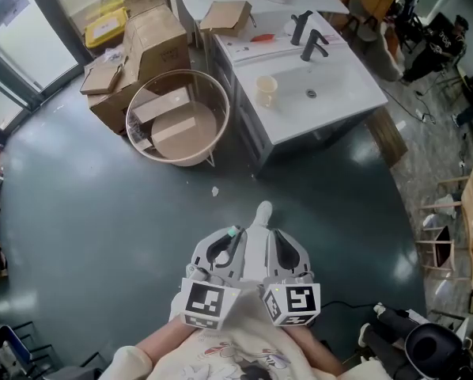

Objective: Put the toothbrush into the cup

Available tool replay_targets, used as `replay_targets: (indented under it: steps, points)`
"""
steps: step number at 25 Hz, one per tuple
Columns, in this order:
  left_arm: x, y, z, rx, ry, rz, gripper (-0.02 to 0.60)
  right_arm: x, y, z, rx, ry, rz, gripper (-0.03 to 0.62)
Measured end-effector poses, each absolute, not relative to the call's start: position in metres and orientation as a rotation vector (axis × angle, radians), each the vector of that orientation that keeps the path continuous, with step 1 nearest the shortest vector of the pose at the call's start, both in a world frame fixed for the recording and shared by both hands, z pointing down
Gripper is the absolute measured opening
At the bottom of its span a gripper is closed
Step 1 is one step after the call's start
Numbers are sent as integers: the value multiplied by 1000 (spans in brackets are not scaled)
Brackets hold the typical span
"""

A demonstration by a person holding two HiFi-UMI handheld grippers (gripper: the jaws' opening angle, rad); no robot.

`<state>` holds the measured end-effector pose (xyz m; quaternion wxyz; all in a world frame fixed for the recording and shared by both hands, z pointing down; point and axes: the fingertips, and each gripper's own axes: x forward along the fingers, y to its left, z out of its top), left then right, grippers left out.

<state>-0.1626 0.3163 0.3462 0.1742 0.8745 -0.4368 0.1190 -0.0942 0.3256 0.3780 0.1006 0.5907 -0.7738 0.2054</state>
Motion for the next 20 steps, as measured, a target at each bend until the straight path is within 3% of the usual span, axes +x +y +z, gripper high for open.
replay_targets:
  steps: [20]
  points:
    - [-60, 102, 349, 2428, -1347, 410, 35, 7, 96, 375, 1623, -2409, 641, 17]
